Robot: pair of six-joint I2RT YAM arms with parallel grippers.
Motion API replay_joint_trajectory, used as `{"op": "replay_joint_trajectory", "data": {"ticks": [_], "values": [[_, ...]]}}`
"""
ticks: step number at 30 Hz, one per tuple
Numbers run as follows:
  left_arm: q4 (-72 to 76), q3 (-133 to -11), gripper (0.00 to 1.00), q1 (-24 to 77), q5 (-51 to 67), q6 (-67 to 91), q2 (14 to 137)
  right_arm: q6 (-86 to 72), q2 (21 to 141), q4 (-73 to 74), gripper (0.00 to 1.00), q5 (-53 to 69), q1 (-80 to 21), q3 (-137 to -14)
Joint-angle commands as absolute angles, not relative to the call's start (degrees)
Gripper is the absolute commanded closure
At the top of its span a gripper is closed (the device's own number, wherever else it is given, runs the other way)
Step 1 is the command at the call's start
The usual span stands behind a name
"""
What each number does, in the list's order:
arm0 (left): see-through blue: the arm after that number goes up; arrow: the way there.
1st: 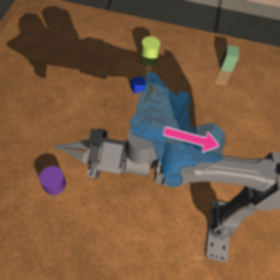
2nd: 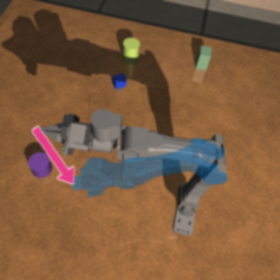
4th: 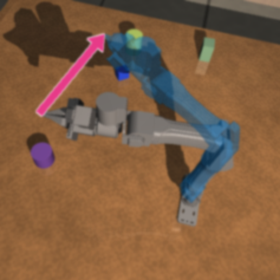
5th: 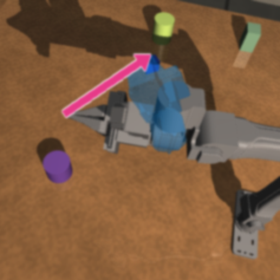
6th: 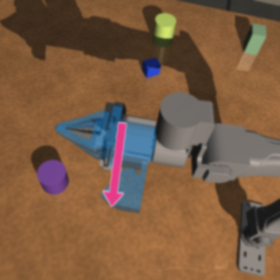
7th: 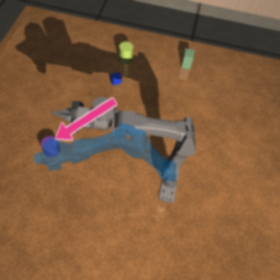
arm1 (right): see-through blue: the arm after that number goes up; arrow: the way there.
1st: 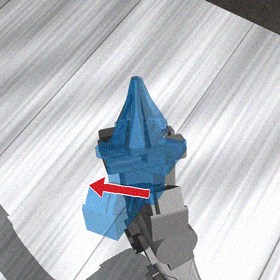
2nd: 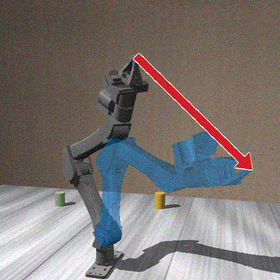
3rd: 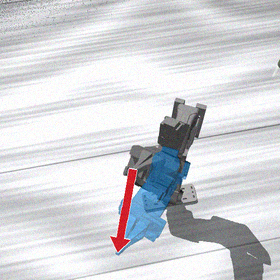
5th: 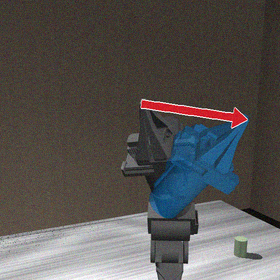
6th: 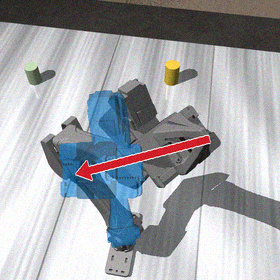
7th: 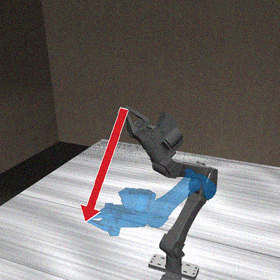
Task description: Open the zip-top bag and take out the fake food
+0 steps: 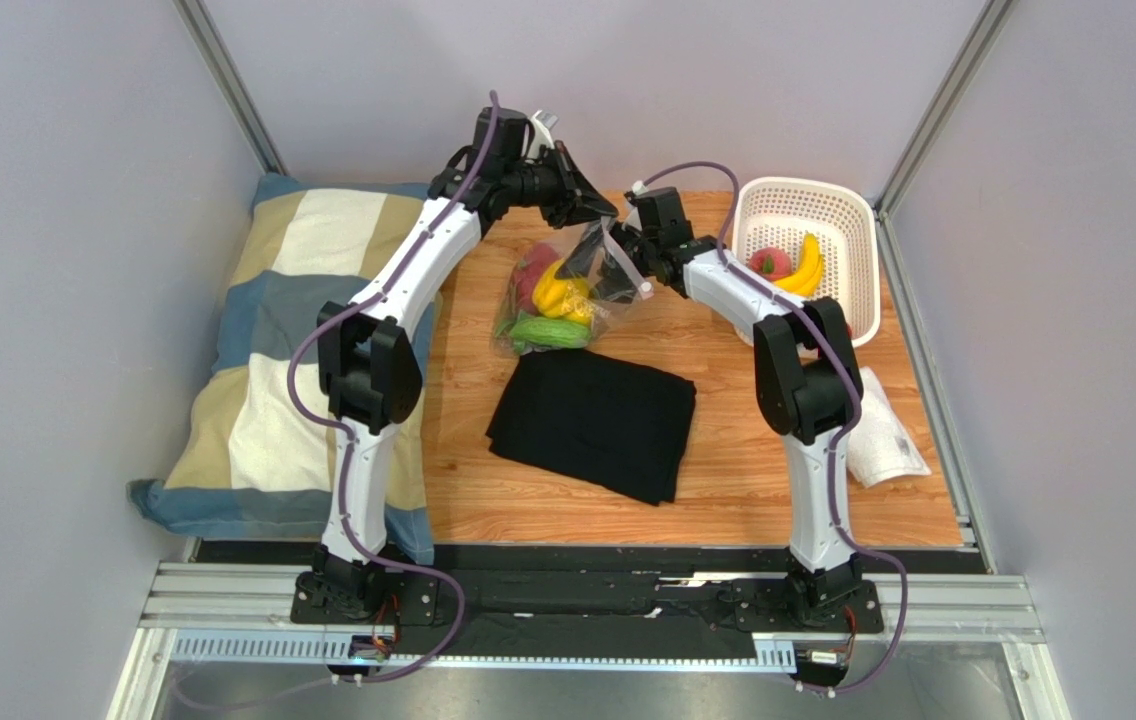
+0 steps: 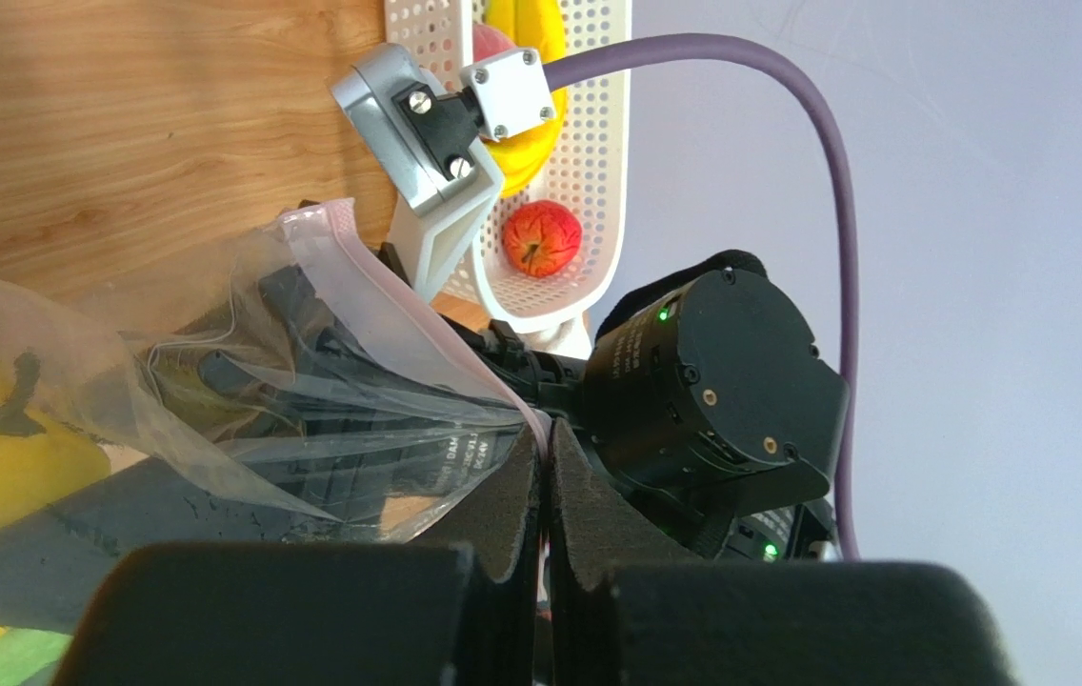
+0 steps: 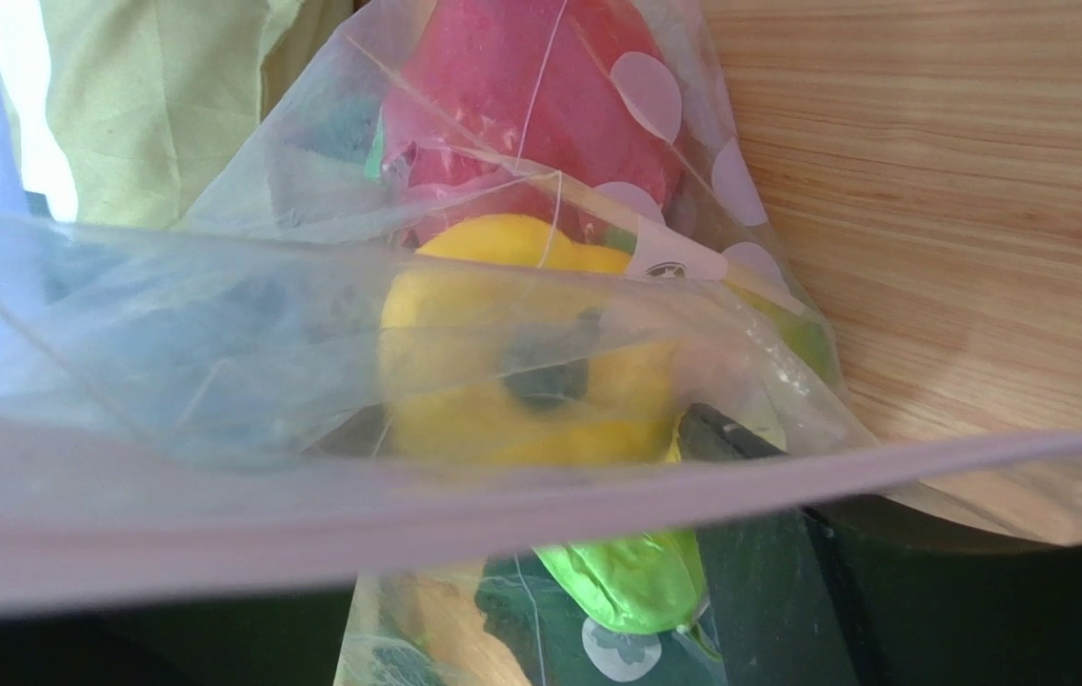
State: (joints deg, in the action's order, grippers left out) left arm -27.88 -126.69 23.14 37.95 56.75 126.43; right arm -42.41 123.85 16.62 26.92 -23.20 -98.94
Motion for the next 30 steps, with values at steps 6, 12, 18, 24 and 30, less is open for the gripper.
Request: {"op": "replay_joint_trajectory", "data": {"ticks": [6, 12, 18, 24, 30], "values": [[-24.52, -125.34, 1.00, 23.73, 39.99, 57.30, 124.72, -49.82, 128.94, 12.31, 0.19, 29.88, -24.61, -100.02], [-24.17, -124.19, 1.00, 24.26, 39.81, 57.39, 123.75, -52.91, 129.20, 10.46, 0.30, 29.09, -24.26, -99.75], [-27.42, -124.45, 1.00, 23.91, 38.94, 53.54, 122.61, -50.19, 124.73, 12.12, 0.71, 29.18, -23.82, -98.53], [-34.18, -124.37, 1.00, 22.15, 36.05, 46.60, 120.33, -41.23, 118.84, 18.80, 1.00, 32.24, -21.63, -99.49], [-37.09, -124.80, 1.00, 21.01, 35.07, 44.21, 118.39, -25.87, 116.63, 24.60, 1.00, 42.52, -20.92, -102.83]]}}
